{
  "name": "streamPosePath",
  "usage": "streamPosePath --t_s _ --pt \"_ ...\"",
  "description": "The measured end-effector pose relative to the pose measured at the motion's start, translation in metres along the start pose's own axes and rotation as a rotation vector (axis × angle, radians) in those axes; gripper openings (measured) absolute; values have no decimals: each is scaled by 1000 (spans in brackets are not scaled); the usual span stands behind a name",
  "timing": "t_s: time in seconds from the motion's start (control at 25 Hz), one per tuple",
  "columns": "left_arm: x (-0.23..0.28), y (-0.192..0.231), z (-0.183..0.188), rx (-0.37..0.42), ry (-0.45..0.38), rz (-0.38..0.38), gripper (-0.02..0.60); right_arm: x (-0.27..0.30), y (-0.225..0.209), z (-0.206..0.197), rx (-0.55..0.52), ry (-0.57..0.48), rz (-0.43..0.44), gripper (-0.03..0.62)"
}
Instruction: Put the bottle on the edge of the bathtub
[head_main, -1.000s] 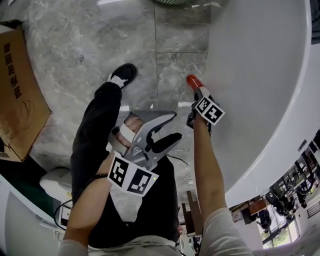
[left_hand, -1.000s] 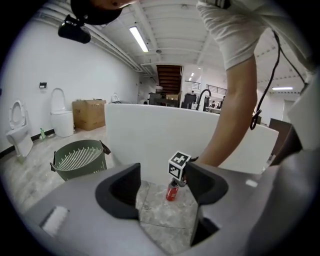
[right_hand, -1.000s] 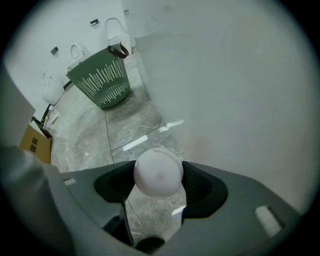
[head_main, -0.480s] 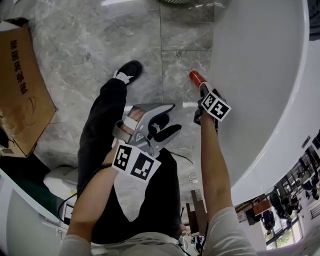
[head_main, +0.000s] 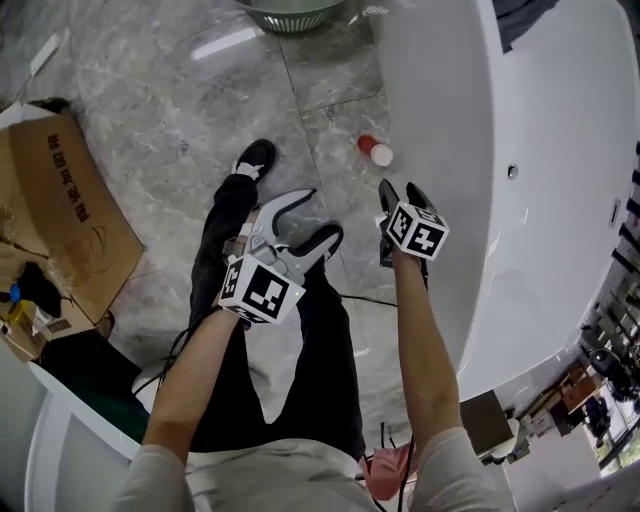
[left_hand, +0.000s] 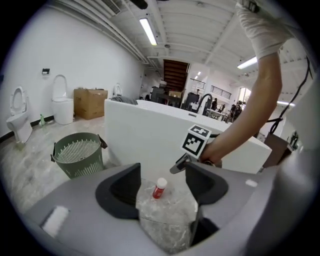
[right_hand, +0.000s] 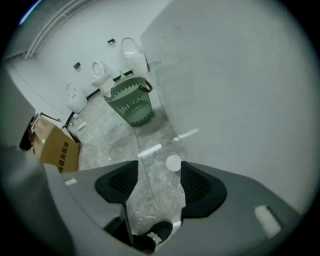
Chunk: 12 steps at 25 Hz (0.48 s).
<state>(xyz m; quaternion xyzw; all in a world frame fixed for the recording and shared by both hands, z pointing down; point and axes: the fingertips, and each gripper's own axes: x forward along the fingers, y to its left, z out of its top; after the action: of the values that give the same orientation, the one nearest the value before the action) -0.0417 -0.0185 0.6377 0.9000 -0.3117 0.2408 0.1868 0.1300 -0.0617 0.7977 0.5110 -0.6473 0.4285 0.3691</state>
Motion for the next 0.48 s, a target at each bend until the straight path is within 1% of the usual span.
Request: streamPosePath --t_s 0.2,0.28,0.36,0.48 --pt "-19 -30 56 19 -20 -35 333 -106 14 0 -35 -13 45 267" --pt "-22 -37 80 65 -37 -80 333 -145 20 11 -20 -59 47 267" --pt "-30 -49 100 112 -37 -125 333 -187 28 17 -11 -111 47 267" --pt "-44 -73 124 151 -19 -160 333 -248 38 16 8 -177 54 267"
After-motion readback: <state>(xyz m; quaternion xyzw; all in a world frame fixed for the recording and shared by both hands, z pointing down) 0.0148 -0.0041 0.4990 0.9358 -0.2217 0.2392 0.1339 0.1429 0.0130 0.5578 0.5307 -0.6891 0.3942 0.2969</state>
